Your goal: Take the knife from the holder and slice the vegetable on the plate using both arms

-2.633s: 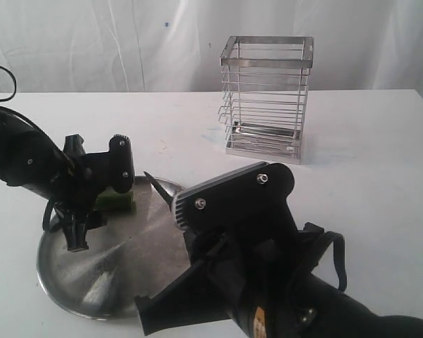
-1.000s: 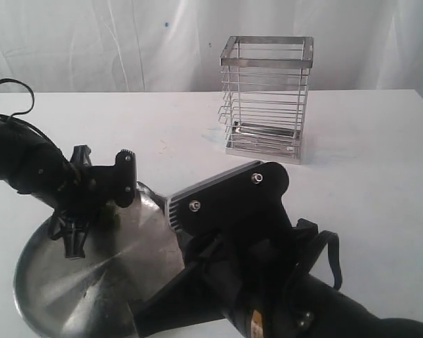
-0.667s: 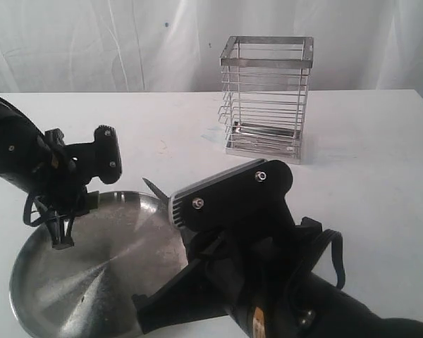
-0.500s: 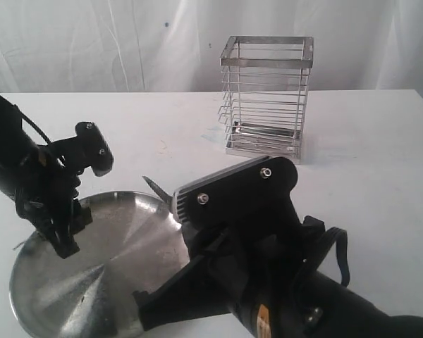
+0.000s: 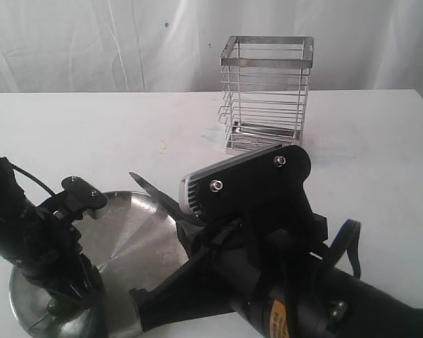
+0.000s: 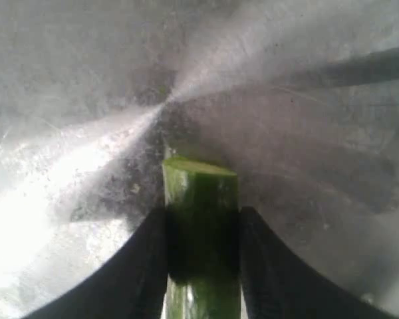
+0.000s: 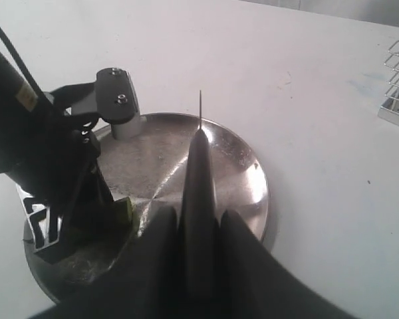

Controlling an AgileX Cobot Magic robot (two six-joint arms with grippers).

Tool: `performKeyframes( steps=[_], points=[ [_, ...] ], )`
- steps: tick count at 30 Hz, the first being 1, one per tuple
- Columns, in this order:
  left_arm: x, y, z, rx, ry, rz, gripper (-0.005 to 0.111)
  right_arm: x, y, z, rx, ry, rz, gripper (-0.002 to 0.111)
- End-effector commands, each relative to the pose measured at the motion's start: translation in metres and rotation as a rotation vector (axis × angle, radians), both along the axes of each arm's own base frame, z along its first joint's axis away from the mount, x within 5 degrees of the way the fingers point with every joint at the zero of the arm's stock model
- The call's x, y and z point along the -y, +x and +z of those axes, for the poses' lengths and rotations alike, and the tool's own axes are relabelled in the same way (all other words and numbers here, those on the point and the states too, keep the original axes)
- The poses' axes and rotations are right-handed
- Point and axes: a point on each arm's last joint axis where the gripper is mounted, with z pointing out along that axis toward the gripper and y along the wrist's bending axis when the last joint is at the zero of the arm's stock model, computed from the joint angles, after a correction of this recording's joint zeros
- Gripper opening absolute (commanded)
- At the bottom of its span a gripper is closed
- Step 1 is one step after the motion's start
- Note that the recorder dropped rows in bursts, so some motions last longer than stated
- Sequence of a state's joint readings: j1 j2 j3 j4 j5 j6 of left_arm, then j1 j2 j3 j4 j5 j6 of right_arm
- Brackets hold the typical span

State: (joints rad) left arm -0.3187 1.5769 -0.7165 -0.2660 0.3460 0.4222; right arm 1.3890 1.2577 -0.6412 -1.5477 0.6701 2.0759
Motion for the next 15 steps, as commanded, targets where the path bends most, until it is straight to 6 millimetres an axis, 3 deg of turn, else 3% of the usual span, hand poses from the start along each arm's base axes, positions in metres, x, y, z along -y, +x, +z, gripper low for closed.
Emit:
performKeyframes(
  steps=[1, 15],
  points=[
    [0.001, 0.002, -0.004, 0.015, -0.013, 0.045, 0.0, 0.001, 0.0, 0.002, 0.015, -0.003, 0.018, 0.0],
    [0.001, 0.016, 0.004, 0.18, -0.034, 0.092, 0.0, 0.0, -0.001, 0.002, 0.009, -0.002, 0.03, 0.0]
  ],
)
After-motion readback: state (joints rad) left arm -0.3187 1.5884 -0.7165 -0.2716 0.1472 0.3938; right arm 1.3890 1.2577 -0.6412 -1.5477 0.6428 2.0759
